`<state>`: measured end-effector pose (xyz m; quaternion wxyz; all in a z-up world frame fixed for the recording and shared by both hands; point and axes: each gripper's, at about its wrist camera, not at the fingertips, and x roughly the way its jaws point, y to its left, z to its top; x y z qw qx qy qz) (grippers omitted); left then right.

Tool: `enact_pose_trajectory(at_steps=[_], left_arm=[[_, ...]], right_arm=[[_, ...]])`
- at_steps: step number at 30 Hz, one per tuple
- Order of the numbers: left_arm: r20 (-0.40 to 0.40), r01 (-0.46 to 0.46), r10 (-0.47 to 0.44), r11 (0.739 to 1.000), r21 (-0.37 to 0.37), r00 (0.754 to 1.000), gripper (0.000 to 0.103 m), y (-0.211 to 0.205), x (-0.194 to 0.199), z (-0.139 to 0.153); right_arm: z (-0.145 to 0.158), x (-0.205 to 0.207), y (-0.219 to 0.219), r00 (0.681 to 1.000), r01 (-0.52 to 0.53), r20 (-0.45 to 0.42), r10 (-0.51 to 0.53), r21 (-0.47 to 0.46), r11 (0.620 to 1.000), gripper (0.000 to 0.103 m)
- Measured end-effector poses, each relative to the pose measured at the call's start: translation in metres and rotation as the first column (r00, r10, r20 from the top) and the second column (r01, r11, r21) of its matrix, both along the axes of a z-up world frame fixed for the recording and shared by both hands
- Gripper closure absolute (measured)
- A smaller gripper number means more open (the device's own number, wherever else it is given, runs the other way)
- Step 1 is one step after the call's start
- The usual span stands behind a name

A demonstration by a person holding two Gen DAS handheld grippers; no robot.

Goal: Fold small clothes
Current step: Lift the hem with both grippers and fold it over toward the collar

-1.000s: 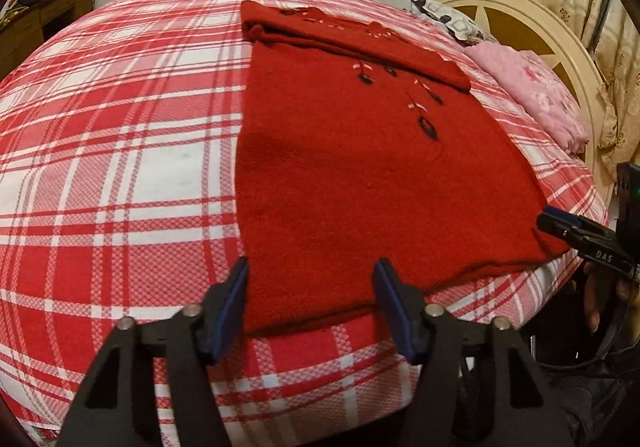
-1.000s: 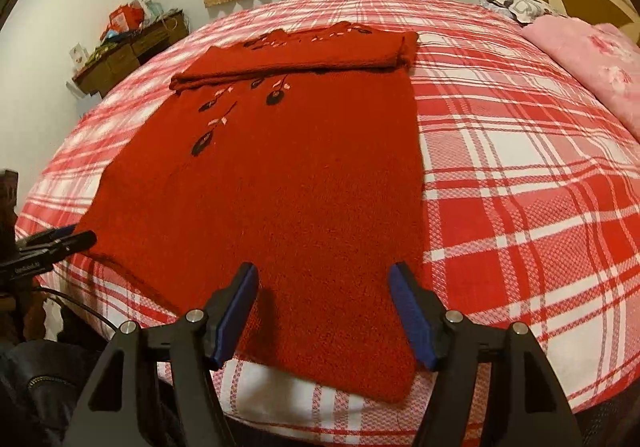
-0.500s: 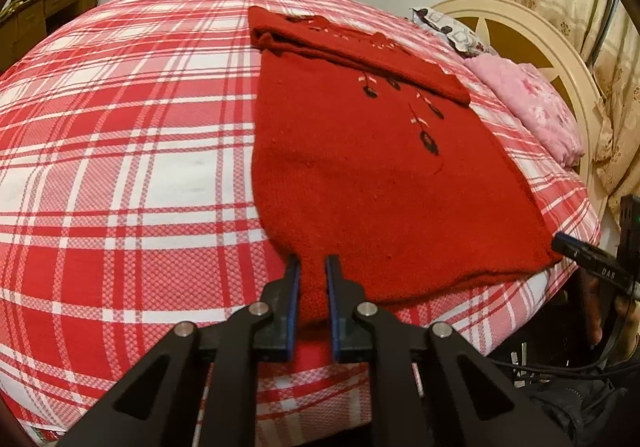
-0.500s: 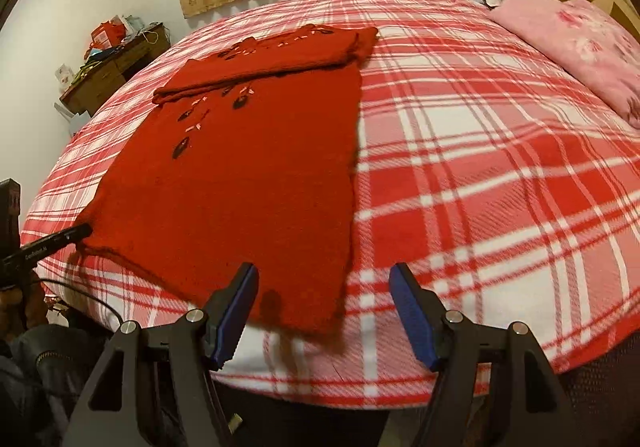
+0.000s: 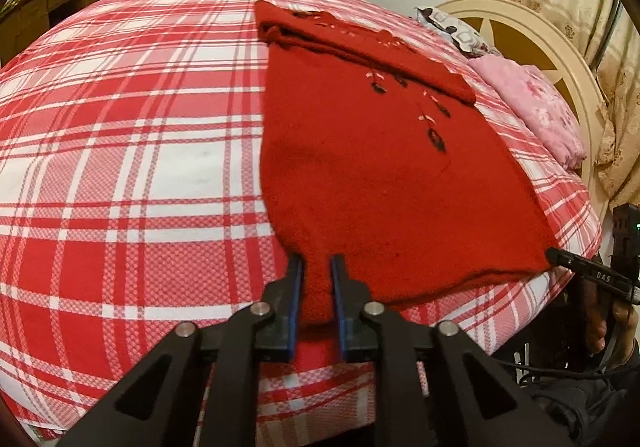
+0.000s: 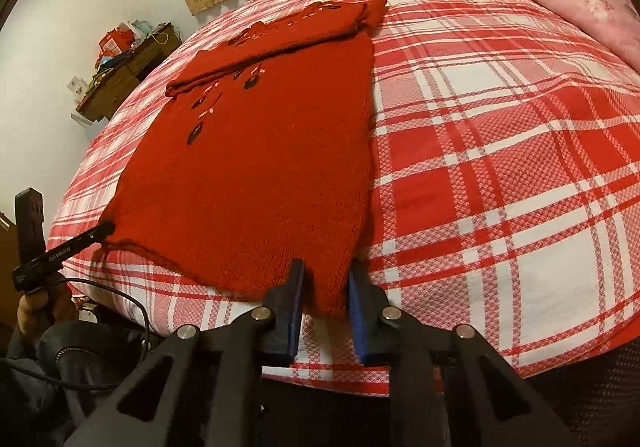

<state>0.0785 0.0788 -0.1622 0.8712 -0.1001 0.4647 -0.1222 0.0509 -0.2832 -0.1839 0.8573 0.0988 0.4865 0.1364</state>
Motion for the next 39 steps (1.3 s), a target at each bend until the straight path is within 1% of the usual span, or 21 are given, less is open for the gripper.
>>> enact_pose_trajectory(at_steps=[2, 4, 6, 9, 11, 13, 14, 16, 17, 19, 21, 23, 25, 27, 29, 32, 36, 39], left_arm=[[-0.006, -0.006, 0.006, 1.000, -0.001, 1.000, 0.063, 0.001, 0.000, 0.000], [-0.008, -0.008, 0.008, 1.000, -0.020, 1.000, 0.060, 0.002, -0.001, -0.001], [-0.005, -0.001, 0.001, 1.000, -0.009, 1.000, 0.060, 0.000, -0.001, -0.001], [0.004, 0.005, -0.005, 1.000, 0.002, 1.000, 0.066, -0.001, -0.001, -0.003], [0.004, 0.010, -0.010, 1.000, 0.001, 1.000, 0.092, 0.000, 0.000, -0.003], [0.003, 0.009, -0.009, 0.999, -0.035, 1.000, 0.093, 0.004, 0.001, -0.002], [0.011, 0.009, -0.008, 0.999, -0.050, 1.000, 0.093, 0.006, 0.001, 0.000], [0.035, 0.006, -0.004, 0.998, -0.057, 0.999, 0.094, 0.009, 0.000, 0.006], [0.058, 0.003, 0.001, 0.998, -0.070, 0.998, 0.094, 0.012, -0.001, 0.013], [0.078, 0.003, 0.003, 0.997, -0.081, 0.997, 0.094, 0.015, -0.001, 0.019], [0.078, 0.001, 0.007, 0.996, -0.092, 0.997, 0.094, 0.016, 0.000, 0.020], [0.058, 0.000, 0.007, 0.993, -0.118, 0.998, 0.094, 0.018, 0.003, 0.017], [0.046, -0.002, 0.009, 0.990, -0.139, 0.999, 0.094, 0.020, 0.006, 0.015], [0.046, -0.009, 0.016, 0.989, -0.146, 0.999, 0.094, 0.021, 0.009, 0.016], [0.055, -0.011, 0.020, 0.988, -0.151, 0.998, 0.094, 0.024, 0.010, 0.020], [0.074, -0.001, 0.013, 0.987, -0.163, 0.997, 0.094, 0.023, 0.011, 0.028], [0.098, 0.009, 0.010, 0.983, -0.182, 0.995, 0.094, 0.022, 0.018, 0.039], [0.116, 0.010, 0.015, 0.977, -0.212, 0.993, 0.094, 0.025, 0.024, 0.048]], right_arm=[[0.000, -0.001, -0.001, 1.000, 0.007, 0.002, -0.007, 0.010, 1.000, 0.082], [-0.001, -0.001, -0.002, 1.000, 0.014, 0.002, -0.014, 0.021, 1.000, 0.082], [-0.001, -0.001, -0.003, 1.000, 0.014, 0.004, -0.014, 0.024, 1.000, 0.082], [-0.002, -0.001, -0.003, 1.000, 0.008, 0.008, -0.008, 0.024, 1.000, 0.082], [-0.003, -0.002, -0.002, 1.000, -0.002, 0.010, 0.002, 0.028, 1.000, 0.082], [-0.003, -0.003, 0.000, 1.000, -0.019, 0.012, 0.018, 0.027, 0.999, 0.094], [-0.001, -0.004, 0.000, 1.000, -0.023, 0.019, 0.023, 0.031, 0.999, 0.094], [0.006, -0.005, -0.002, 0.998, -0.027, 0.050, 0.024, 0.049, 0.998, 0.095], [0.012, -0.006, -0.004, 0.997, -0.027, 0.077, 0.022, 0.066, 0.997, 0.095], [0.021, -0.008, -0.011, 0.993, -0.023, 0.114, 0.012, 0.094, 0.995, 0.095], [0.021, -0.006, -0.013, 0.994, -0.016, 0.108, 0.003, 0.115, 0.993, 0.095], [0.017, -0.005, -0.014, 0.996, -0.016, 0.090, 0.004, 0.137, 0.990, 0.095], [0.020, -0.003, -0.011, 0.995, -0.019, 0.101, 0.006, 0.131, 0.991, 0.096], [0.026, -0.003, -0.013, 0.993, -0.018, 0.122, 0.000, 0.150, 0.989, 0.096], [0.032, -0.002, -0.018, 0.989, -0.011, 0.146, -0.015, 0.178, 0.984, 0.096], [0.038, 0.000, -0.023, 0.988, -0.006, 0.153, -0.027, 0.212, 0.977, 0.096], [0.051, 0.004, -0.028, 0.983, -0.004, 0.181, -0.041, 0.242, 0.970, 0.096], [0.064, 0.007, -0.028, 0.976, -0.009, 0.214, -0.046, 0.249, 0.969, 0.096]])
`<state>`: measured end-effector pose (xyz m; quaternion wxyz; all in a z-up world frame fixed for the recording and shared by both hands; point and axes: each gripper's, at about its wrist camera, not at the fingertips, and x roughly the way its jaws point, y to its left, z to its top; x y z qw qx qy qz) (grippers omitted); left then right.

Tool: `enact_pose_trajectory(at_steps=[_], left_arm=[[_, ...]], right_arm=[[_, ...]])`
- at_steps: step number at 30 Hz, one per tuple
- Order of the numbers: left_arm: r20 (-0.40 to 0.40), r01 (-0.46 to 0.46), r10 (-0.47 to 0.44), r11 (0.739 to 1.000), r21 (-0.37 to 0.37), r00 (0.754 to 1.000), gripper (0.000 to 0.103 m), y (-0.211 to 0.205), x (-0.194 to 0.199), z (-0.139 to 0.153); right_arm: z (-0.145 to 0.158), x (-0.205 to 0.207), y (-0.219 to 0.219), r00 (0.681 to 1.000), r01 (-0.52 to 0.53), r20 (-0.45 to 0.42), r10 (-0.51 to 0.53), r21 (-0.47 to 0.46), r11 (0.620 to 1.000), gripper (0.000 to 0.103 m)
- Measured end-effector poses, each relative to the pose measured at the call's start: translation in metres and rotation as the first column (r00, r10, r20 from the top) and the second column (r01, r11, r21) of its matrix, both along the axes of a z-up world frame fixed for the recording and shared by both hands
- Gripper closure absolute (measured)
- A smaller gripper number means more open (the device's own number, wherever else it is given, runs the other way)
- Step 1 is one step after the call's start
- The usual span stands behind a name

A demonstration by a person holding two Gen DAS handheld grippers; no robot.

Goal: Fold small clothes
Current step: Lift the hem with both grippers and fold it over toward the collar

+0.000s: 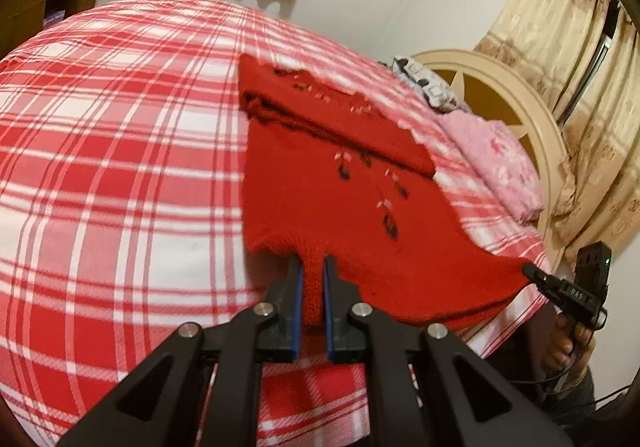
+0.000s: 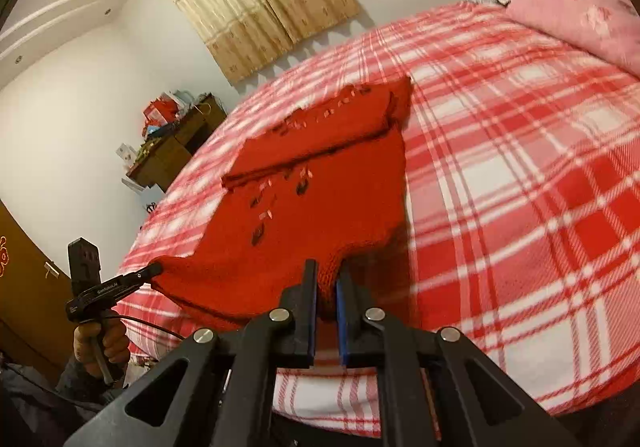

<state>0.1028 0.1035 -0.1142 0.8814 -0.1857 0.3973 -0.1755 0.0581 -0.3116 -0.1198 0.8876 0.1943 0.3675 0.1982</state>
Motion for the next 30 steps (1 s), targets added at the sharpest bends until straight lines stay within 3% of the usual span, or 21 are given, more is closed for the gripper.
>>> enact_pose_trajectory(at_steps=[7, 30], left_arm=[[0.039, -0.012, 0.014, 0.998, -0.057, 0.999, 0.094, 0.006, 0.012, 0.020], [0.138, -0.028, 0.041, 0.995, -0.093, 0.990, 0.095, 0.006, 0.067, 0.064]], right_arm=[[0.021, 0.011, -0.001, 0.999, 0.003, 0.054, -0.004, 0.013, 1.000, 0.096], [0.081, 0.076, 0.003, 0.980, 0.025, 0.196, -0.029, 0.020, 0.999, 0.096]])
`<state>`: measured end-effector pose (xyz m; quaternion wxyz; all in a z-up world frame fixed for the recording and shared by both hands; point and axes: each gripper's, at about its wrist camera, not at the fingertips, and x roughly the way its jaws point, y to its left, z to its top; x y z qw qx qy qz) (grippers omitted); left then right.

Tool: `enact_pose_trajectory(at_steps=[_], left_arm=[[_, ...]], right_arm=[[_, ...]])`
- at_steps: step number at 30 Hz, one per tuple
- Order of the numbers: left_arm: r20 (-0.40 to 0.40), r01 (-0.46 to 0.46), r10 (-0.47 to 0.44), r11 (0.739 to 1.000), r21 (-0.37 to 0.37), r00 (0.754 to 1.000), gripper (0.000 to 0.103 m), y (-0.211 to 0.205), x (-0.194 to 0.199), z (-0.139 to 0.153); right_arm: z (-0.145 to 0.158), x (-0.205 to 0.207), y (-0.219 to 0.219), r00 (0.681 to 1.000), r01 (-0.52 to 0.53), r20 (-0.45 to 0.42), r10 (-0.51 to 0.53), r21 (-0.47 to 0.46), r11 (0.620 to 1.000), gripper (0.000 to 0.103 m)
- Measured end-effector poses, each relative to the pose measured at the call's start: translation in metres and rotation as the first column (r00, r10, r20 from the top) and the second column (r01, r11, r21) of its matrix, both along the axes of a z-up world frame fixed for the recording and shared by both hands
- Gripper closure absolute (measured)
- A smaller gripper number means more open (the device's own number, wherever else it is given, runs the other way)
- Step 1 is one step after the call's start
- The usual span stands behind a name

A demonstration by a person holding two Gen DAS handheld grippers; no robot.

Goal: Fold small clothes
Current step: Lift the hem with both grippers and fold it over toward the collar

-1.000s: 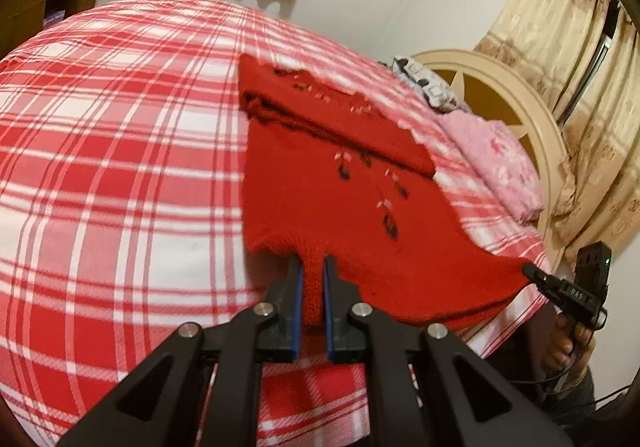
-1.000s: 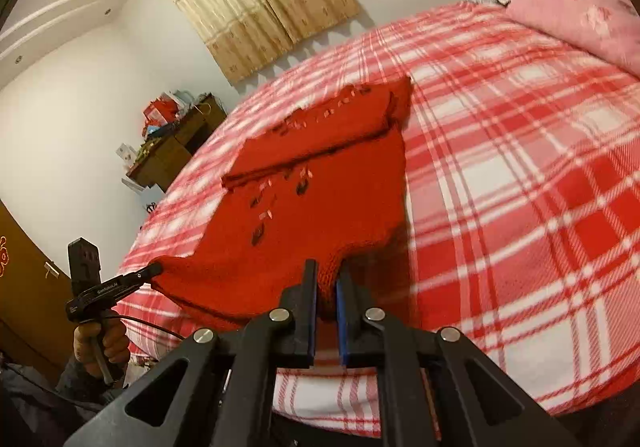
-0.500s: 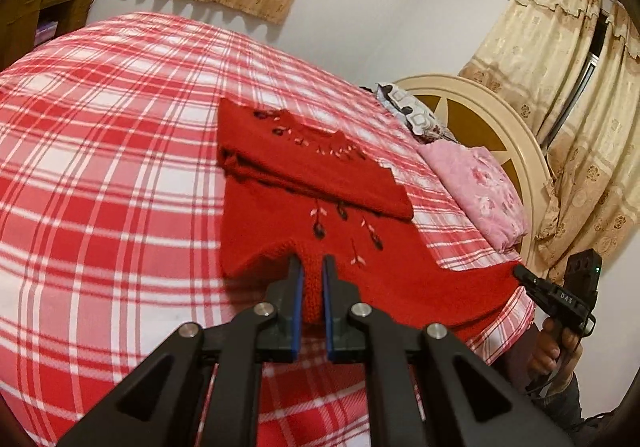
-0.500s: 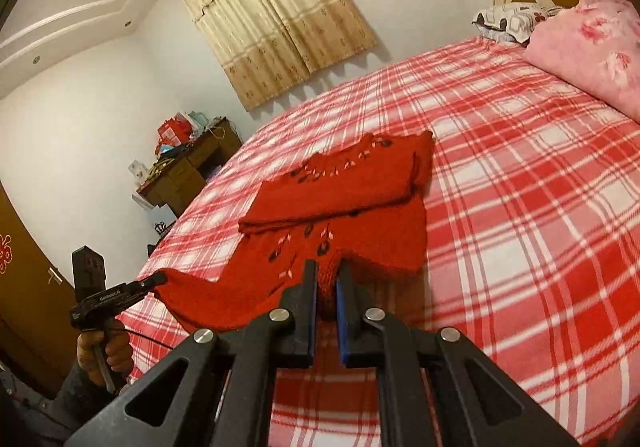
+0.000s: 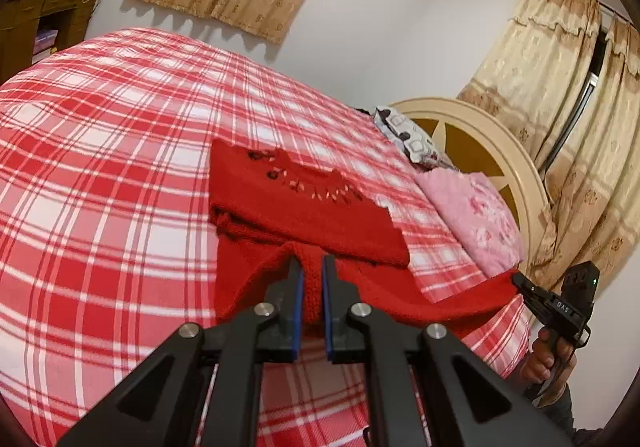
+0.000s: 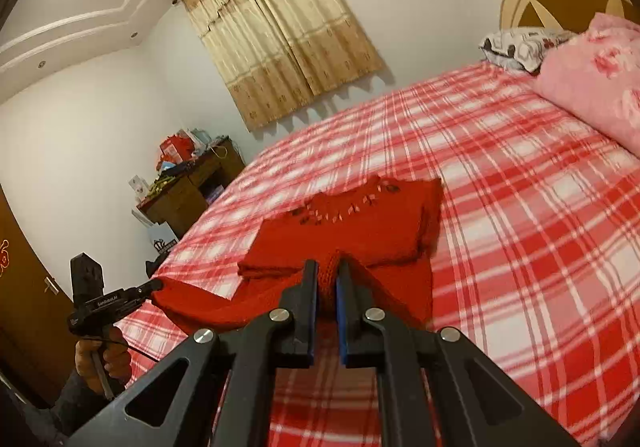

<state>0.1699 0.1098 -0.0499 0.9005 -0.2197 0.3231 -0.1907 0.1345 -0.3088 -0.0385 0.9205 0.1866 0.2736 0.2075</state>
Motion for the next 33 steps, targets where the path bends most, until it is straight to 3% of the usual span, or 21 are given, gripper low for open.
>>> enact_pose_trajectory(at_steps=[9, 21, 33], left_arm=[[0.023, -0.023, 0.024, 0.999, -0.046, 0.999, 0.095, 0.003, 0.037, 0.020], [0.050, -0.032, 0.033, 0.999, -0.026, 0.998, 0.095, 0.002, 0.086, 0.039], [0.015, -0.023, 0.023, 1.000, 0.017, 1.000, 0.095, -0.006, 0.157, 0.024]], right_arm=[[0.029, 0.029, 0.004, 0.998, 0.007, 0.056, -0.007, -0.002, 1.000, 0.096], [0.042, 0.084, 0.009, 0.997, 0.021, 0.068, -0.021, 0.001, 1.000, 0.096], [0.033, 0.157, 0.009, 0.998, 0.060, 0.023, -0.060, -0.017, 0.998, 0.096]])
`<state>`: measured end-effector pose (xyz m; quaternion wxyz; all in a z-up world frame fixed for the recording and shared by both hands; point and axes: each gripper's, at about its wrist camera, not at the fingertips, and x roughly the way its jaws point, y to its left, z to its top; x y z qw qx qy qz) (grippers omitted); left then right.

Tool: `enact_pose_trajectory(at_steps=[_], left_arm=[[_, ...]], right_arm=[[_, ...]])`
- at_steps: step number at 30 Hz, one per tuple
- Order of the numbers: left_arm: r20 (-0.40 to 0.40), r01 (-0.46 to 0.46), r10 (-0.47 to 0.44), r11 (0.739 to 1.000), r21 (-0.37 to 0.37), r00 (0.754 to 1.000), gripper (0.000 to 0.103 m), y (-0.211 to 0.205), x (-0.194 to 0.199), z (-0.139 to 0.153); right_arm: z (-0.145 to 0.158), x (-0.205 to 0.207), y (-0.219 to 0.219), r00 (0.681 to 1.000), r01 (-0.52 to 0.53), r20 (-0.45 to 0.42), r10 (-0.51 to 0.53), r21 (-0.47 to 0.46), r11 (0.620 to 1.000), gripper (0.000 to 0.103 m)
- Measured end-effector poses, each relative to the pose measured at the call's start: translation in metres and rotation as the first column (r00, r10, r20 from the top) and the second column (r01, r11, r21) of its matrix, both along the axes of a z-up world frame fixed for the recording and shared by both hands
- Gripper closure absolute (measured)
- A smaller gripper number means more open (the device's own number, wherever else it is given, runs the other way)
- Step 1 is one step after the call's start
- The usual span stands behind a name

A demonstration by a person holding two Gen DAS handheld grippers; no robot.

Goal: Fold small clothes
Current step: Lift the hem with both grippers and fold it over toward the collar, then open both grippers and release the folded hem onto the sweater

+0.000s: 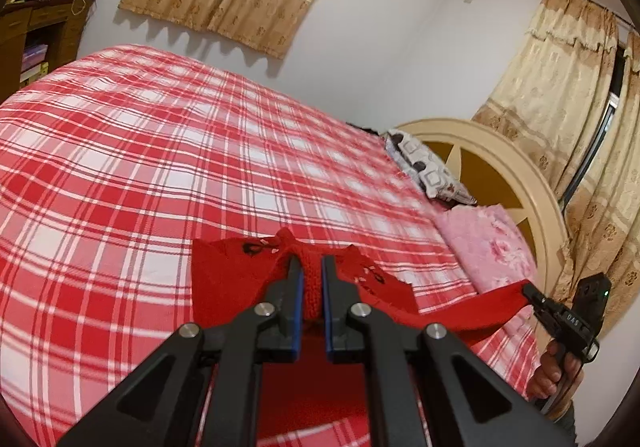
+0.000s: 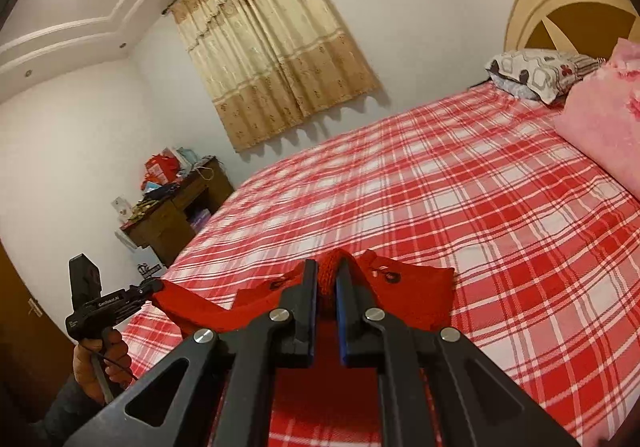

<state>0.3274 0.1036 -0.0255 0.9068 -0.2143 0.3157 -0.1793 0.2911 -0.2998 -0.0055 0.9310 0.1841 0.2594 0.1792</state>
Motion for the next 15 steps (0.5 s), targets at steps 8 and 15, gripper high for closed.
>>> enact_pose_trajectory(at_steps=[8, 15], left_arm=[[-0.093, -0.001, 0.006, 0.999, 0.047, 0.996, 0.095, -0.007, 0.056, -0.043], [-0.162, 0.010, 0.009, 0.994, 0.113, 0.987, 0.095, -0.017, 0.091, -0.079]], right_arm=[[-0.041, 0.061, -0.002, 0.994, 0.041, -0.102, -0.045, -0.040, 0.998, 0.096], [-0.085, 0.111, -0.003, 0.974, 0.081, -0.204, -0.098, -0.092, 0.993, 0.096]])
